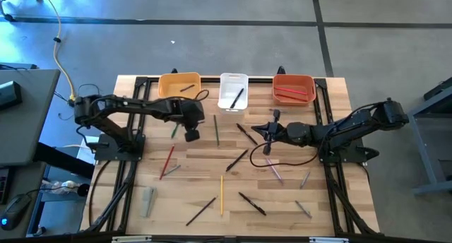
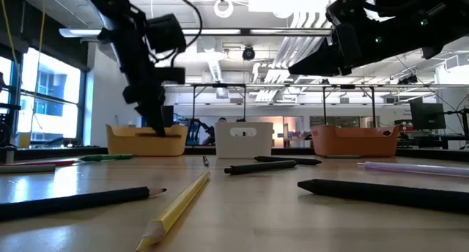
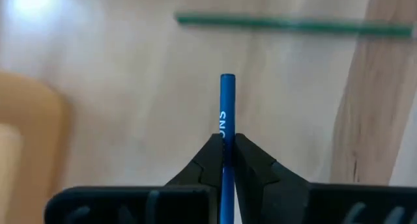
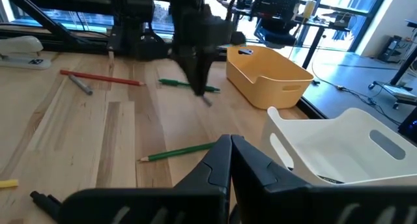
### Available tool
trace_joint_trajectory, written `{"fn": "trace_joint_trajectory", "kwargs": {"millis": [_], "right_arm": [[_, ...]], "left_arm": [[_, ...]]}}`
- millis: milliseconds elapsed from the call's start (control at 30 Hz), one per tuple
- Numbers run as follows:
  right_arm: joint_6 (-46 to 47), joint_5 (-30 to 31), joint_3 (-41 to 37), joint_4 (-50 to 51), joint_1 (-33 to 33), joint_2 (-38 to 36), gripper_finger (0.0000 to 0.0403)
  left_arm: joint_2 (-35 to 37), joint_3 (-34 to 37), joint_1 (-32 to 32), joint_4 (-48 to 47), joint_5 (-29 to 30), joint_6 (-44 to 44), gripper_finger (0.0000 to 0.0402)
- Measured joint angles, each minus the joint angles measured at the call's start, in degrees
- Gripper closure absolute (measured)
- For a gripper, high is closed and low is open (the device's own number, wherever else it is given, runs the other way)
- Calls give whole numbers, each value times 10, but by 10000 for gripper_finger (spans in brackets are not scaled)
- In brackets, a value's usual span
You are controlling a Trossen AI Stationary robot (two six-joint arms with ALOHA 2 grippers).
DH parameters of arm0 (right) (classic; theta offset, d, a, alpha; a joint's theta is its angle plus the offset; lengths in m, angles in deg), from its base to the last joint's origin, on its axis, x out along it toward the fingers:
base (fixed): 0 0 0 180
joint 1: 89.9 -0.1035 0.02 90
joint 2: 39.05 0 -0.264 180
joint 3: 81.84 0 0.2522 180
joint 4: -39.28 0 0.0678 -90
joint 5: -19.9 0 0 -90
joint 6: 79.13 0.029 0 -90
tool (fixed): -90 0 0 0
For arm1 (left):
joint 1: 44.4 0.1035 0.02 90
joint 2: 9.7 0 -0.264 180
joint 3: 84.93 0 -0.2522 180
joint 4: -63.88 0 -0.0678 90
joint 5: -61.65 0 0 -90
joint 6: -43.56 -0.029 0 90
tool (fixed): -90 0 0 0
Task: Sort crayons/erasers/pens/pencils in bins
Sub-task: Put the blue crayon into the yellow bin
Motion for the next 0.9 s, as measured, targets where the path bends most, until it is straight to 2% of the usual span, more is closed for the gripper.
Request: {"fn": "trace_joint_trajectory", "kwargs": {"millis": [133,333,533,700,900], "right_arm": [[-2,-1,0,3,0,0,403],[-2,-3,0,3,0,0,403],[-2,-2,0,3,0,0,403],[-2,-2,0,3,0,0,403],[-2,-2,0,3,1,0,403]], "left_arm": [[27,-31,18,-43,51,0,394],[63,-69,83,-87,114,-4,394],[58,-87,176,-82,112,-53,394],[8,-87,249,-61,67,-89,394],[-65,-87,302,-17,30,-105,394]]}}
